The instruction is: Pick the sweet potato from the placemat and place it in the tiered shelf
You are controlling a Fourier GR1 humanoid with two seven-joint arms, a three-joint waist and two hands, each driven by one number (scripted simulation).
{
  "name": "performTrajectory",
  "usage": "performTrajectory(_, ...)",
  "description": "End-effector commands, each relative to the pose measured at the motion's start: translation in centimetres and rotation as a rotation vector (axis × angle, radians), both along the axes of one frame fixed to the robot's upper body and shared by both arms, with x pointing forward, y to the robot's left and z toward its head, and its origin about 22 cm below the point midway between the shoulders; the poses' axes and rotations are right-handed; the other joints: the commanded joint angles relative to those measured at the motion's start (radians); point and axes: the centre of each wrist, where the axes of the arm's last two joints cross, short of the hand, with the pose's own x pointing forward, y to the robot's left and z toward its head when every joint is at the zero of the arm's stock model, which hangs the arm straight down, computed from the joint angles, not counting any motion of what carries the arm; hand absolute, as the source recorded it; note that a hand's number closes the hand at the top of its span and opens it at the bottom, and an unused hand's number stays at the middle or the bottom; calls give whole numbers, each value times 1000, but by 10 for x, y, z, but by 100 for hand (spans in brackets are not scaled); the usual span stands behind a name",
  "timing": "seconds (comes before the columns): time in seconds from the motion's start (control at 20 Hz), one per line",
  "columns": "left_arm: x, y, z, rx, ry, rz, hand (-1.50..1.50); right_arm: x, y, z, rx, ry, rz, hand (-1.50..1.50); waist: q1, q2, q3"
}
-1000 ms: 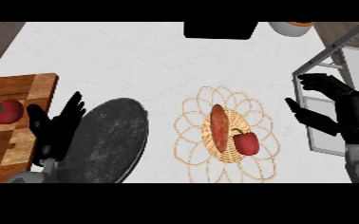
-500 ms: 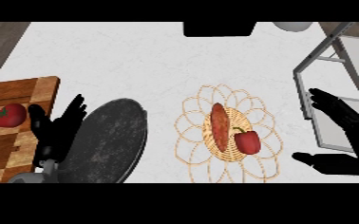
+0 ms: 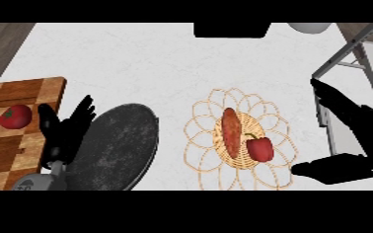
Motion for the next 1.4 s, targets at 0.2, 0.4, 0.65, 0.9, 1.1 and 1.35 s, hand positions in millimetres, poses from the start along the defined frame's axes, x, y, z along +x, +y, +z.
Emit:
performTrajectory(0.2,-1,-1,-4,-17,25,-12,0,29,75,22,-160,77,-111,-150,12,4,-3)
performTrajectory(0.4,-2,14,1,-3,15,-14,0,37,98,4,-198,168,-97,-150,6,3,-3)
performTrajectory(0.65,-7,20,-9,-10,39,-4,0,62,119,-11,-256,226,-67,-150,8,4,-2)
performTrajectory(0.9,-8,6,-3,-12,36,-13,0,52,116,-24,-320,306,-59,-150,1,2,-2)
performTrajectory(1.1,-7,16,-6,-16,35,-4,0,38,126,-35,-334,294,-108,-150,-5,1,-2)
performTrajectory(1.35,-2,-2,-2,-27,30,-5,0,31,130,-47,-379,303,-113,-150,-9,1,-2)
